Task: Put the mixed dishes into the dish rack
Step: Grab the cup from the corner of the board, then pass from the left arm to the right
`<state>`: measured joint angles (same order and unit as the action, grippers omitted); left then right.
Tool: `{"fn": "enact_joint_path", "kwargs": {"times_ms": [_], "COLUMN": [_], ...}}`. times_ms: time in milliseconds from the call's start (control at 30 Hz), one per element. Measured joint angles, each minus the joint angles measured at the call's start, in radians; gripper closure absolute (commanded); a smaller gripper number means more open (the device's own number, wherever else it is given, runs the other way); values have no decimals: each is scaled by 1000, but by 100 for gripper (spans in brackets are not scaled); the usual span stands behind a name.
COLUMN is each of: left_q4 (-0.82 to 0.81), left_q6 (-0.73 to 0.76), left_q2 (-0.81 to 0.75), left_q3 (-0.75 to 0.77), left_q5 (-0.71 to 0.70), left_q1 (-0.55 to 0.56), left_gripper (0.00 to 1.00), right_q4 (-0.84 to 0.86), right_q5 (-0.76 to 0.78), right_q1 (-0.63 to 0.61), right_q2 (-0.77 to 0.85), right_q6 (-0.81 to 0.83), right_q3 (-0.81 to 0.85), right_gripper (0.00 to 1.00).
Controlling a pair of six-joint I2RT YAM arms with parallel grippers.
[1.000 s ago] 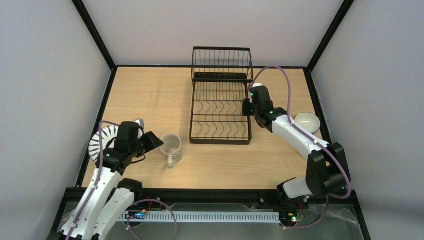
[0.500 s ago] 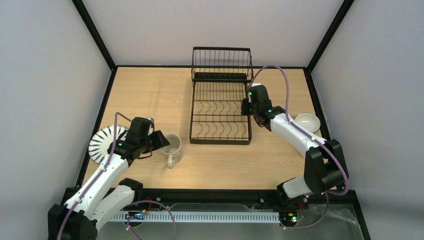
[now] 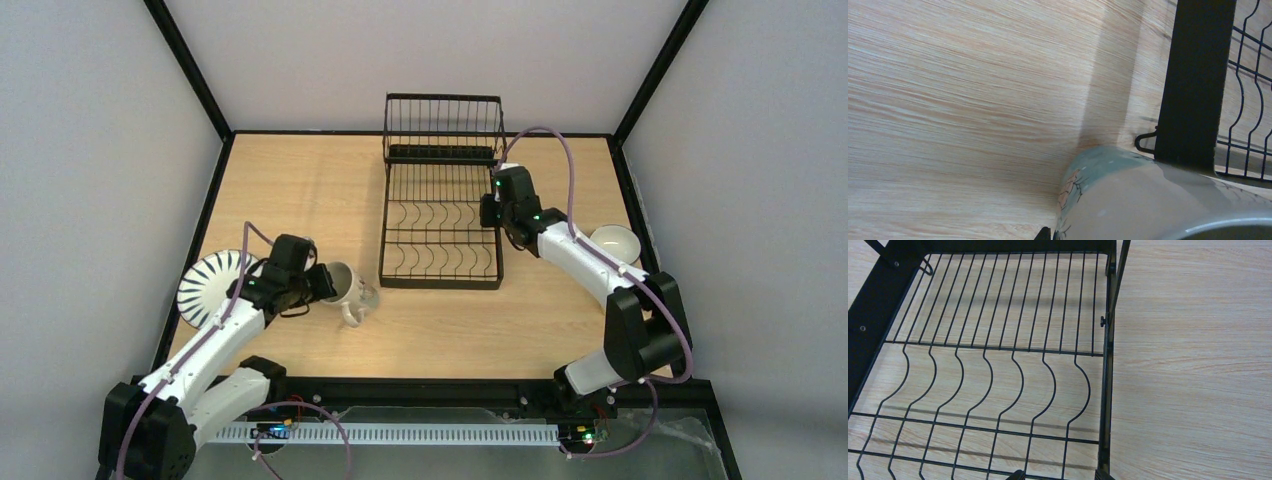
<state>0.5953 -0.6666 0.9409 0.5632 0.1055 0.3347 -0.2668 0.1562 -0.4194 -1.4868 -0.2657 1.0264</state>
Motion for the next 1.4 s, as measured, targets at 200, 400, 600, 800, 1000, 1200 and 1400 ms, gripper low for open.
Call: {"fn": "enact_joint_path", "kwargs": {"times_ms": [200, 400, 600, 800, 1000, 1200, 1400], "left_q4": [-1, 11, 53, 55, 25, -27, -124], "left_q6": [-3, -21, -50, -84, -123, -169, -210], "left_q2": [0, -15, -104, -192, -275, -313, -288], "left_q3": [0, -2, -5, -5, -5, -5, -5], "left_q5": [-5, -11, -11, 19, 69, 98, 109], "left_q1": [9, 22, 25, 25, 25, 25, 25], "left_gripper": [98, 98, 98, 98, 98, 98, 98], "right_q4": [0, -1, -2, -2, 1, 0, 24], "right_q5": [-5, -8, -11, -40, -81, -132, -281], "right_q1": [0, -5, -17, -21, -55, -81, -82], "right_q2": [-4, -4, -3, 0, 18, 67, 188], "right_q6": [0, 0, 0, 0, 3, 6, -45], "right_q3": [1, 2, 14, 16, 30, 28, -46], "right_gripper": [21, 21, 21, 21, 21, 21, 22]}}
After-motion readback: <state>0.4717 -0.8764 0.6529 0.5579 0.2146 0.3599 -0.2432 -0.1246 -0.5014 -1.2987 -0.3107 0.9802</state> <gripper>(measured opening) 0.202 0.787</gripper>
